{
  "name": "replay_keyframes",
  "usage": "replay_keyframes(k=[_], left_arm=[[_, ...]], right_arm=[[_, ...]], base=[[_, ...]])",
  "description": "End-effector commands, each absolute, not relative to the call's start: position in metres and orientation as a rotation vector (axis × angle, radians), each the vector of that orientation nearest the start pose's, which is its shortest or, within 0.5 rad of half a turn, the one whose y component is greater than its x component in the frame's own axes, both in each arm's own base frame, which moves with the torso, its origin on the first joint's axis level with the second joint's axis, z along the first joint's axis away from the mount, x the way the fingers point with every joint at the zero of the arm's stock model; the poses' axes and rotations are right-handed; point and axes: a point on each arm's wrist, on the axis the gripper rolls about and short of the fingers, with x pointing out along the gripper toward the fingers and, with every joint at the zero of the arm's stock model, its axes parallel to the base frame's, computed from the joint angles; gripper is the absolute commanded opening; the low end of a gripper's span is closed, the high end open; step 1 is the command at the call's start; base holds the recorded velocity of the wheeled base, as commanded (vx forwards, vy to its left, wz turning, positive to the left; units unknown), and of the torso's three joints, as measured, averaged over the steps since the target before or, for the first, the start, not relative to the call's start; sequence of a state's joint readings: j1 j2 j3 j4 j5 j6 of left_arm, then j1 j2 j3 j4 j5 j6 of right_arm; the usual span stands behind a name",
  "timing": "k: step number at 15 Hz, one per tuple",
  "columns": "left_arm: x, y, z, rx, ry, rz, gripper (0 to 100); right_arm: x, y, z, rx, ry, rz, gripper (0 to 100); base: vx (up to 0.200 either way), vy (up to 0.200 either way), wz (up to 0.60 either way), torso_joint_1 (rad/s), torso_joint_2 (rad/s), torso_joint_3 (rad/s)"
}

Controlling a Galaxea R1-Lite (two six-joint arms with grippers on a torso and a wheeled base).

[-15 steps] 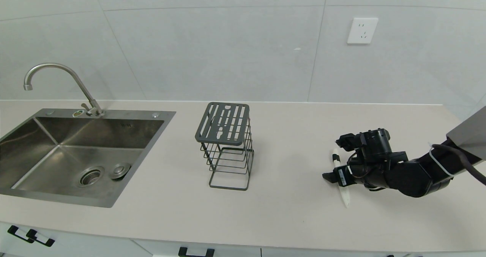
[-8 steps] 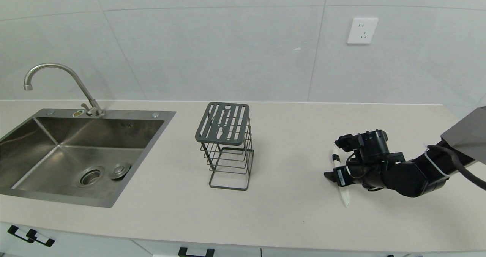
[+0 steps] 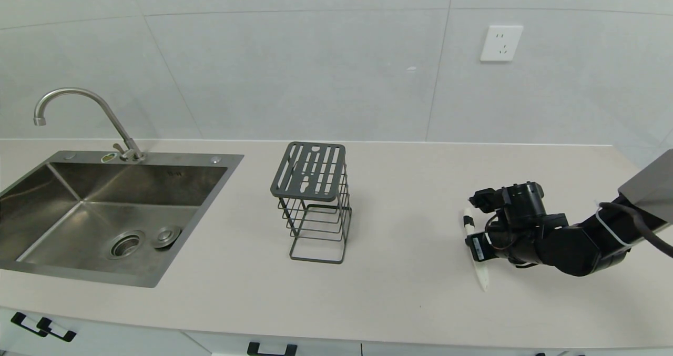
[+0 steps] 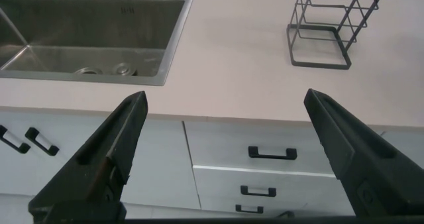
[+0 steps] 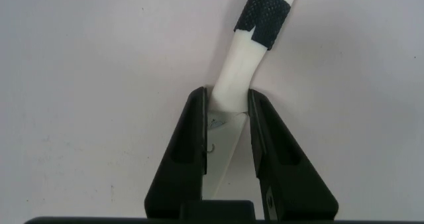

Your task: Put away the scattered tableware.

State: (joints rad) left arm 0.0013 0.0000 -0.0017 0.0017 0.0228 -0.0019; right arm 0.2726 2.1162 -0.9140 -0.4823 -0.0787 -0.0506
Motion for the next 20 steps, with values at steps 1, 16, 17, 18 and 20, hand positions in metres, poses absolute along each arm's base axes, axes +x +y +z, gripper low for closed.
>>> replay_keyframes(k=[1,16,17,18,20], left_arm=[[-0.023,0.0,0.076,-0.002,-0.002,0.025,100],[-0.042,-0.002,0.179,-0.081,-0.343,-0.077,100],[-0.034,-0.002,0.197,-0.077,-0.321,-0.13,100],[-0.025,-0.002,0.21,-0.076,-0.312,-0.172,100],[0.016,-0.005,0.237,-0.064,-0.284,-0.26,100]], right_arm=[[0.354,0.098,0.074,-0.169,0.624,0.215,0],[0.266,0.124,0.197,-0.288,0.206,0.492,0],[0.262,0.123,0.203,-0.311,0.176,0.497,0],[0.259,0.122,0.208,-0.317,0.153,0.509,0],[0.25,0.119,0.222,-0.364,0.083,0.533,0]], base=[[0.0,0.0,0.0,0.0,0.0,0.0],[0.0,0.0,0.0,0.0,0.0,0.0],[0.0,0.0,0.0,0.0,0.0,0.0],[0.0,0.0,0.0,0.0,0.0,0.0],[0.0,0.0,0.0,0.0,0.0,0.0]])
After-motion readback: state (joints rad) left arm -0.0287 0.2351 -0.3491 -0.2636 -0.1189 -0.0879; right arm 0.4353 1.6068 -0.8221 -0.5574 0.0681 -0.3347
